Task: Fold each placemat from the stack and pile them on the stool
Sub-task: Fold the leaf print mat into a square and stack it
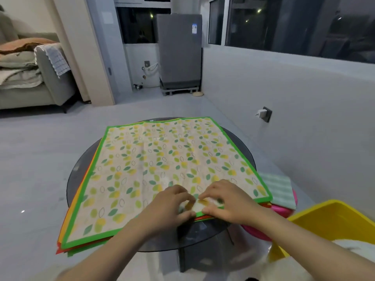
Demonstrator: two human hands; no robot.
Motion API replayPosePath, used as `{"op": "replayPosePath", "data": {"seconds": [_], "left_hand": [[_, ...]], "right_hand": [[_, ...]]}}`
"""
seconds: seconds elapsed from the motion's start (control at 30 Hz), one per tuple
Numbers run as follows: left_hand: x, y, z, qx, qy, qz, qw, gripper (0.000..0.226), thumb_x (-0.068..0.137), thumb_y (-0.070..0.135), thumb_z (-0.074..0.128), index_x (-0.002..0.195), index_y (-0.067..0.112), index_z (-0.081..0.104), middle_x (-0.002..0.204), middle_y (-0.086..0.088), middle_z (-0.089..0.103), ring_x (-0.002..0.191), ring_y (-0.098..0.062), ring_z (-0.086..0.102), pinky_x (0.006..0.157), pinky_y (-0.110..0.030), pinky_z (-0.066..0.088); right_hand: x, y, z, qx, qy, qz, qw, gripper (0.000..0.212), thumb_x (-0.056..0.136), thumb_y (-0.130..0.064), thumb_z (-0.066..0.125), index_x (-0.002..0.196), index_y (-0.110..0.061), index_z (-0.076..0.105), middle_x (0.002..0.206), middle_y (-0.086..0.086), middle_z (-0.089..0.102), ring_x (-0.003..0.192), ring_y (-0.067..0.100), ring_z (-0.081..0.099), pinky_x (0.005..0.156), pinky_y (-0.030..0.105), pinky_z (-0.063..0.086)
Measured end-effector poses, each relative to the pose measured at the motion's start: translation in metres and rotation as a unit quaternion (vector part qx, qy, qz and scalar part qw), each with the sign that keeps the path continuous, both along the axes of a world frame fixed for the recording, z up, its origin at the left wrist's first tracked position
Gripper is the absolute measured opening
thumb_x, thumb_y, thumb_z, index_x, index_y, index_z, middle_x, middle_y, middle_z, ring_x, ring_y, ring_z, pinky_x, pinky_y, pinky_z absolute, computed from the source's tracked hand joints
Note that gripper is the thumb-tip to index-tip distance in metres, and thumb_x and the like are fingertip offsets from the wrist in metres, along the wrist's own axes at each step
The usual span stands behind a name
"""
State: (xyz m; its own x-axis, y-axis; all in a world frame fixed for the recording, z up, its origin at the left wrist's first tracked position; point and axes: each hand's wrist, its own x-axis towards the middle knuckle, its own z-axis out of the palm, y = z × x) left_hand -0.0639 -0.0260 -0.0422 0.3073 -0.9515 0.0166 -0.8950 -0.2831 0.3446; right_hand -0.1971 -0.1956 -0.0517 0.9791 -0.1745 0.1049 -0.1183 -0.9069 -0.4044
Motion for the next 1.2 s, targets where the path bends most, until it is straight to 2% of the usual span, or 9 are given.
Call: {"op": "replayPosePath", "data": {"seconds": [0.27,0.4,0.53,0.63,0.77,0.93,1.03,1.1,1.2], "left_hand": [[0.006,0.013,0.002,0.017,0.03,-0.021,0.999,0.053,0.083,0.05,0.063,0.131,0.032,0.053,0.145,0.013,0.038,0.129,-0.003,0.038,0.106,-0.02,0.031],[0.005,0.013,0.008,-0.001,0.047,-0.004,0.999,0.04,0.083,0.043,0.066,0.119,0.027,0.065,0.14,0.014,0.047,0.125,-0.001,0.044,0.102,-0.017,0.034],[0.004,0.015,0.014,-0.02,0.048,0.015,0.999,0.024,0.086,0.037,0.064,0.104,0.024,0.073,0.128,0.014,0.058,0.114,0.0,0.052,0.094,-0.015,0.038],[0.002,0.019,0.017,-0.012,0.031,0.031,0.999,0.021,0.089,0.033,0.061,0.099,0.021,0.074,0.117,0.012,0.065,0.104,-0.003,0.058,0.09,-0.021,0.045],[0.004,0.027,0.026,0.017,-0.038,0.093,0.995,0.023,0.092,0.038,0.053,0.103,0.025,0.07,0.107,0.012,0.065,0.097,-0.008,0.059,0.082,-0.025,0.048],[0.013,0.04,0.052,-0.014,-0.115,0.16,0.98,0.034,0.094,0.047,0.046,0.077,0.02,0.058,0.068,0.004,0.06,0.062,-0.011,0.053,0.05,-0.022,0.031],[0.012,0.046,0.072,-0.038,-0.116,0.157,0.98,0.03,0.094,0.046,0.047,0.078,0.024,0.059,0.066,0.005,0.061,0.061,-0.01,0.053,0.053,-0.024,0.036],[0.011,0.049,0.087,-0.048,-0.098,0.148,0.983,0.029,0.093,0.045,0.049,0.077,0.024,0.062,0.068,0.005,0.065,0.064,-0.01,0.057,0.058,-0.026,0.041],[0.014,0.052,0.109,-0.063,-0.066,0.143,0.986,0.028,0.092,0.043,0.052,0.074,0.024,0.062,0.063,0.006,0.065,0.059,-0.007,0.059,0.058,-0.024,0.044]], "right_hand": [[0.001,0.002,0.002,-0.022,0.008,0.042,0.999,0.053,0.072,-0.069,0.048,0.11,-0.038,0.067,0.11,-0.015,0.058,0.102,0.008,0.047,0.09,0.023,0.038],[0.002,0.002,0.005,-0.016,0.016,0.043,0.999,0.051,0.069,-0.071,0.049,0.105,-0.04,0.069,0.11,-0.018,0.058,0.103,0.005,0.046,0.09,0.023,0.04],[0.003,0.004,0.011,-0.004,0.028,0.043,0.999,0.029,0.076,-0.054,0.066,0.1,-0.038,0.071,0.109,-0.022,0.058,0.105,0.003,0.044,0.091,0.021,0.037],[0.003,0.007,0.018,0.011,0.038,0.028,0.999,0.021,0.081,-0.047,0.065,0.097,-0.034,0.073,0.103,-0.024,0.059,0.103,0.0,0.046,0.09,0.021,0.039],[0.006,0.012,0.023,-0.019,0.005,-0.024,1.0,0.02,0.092,-0.039,0.052,0.096,-0.027,0.067,0.087,-0.01,0.068,0.086,0.01,0.058,0.075,0.029,0.045],[0.011,0.024,0.041,-0.087,-0.091,-0.096,0.987,0.02,0.098,-0.032,0.043,0.098,-0.022,0.06,0.055,-0.013,0.042,0.075,0.023,0.049,0.063,0.027,0.024],[0.01,0.031,0.065,-0.108,-0.115,-0.106,0.982,0.02,0.098,-0.031,0.042,0.098,-0.023,0.06,0.052,-0.015,0.035,0.079,0.023,0.044,0.057,0.026,0.022],[0.007,0.033,0.081,-0.122,-0.112,-0.111,0.98,0.02,0.098,-0.035,0.039,0.099,-0.028,0.058,0.056,-0.014,0.041,0.085,0.021,0.043,0.062,0.029,0.02],[0.005,0.032,0.102,-0.124,-0.14,-0.115,0.976,0.019,0.097,-0.036,0.04,0.098,-0.03,0.058,0.06,-0.014,0.048,0.087,0.02,0.047,0.066,0.024,0.017]]}}
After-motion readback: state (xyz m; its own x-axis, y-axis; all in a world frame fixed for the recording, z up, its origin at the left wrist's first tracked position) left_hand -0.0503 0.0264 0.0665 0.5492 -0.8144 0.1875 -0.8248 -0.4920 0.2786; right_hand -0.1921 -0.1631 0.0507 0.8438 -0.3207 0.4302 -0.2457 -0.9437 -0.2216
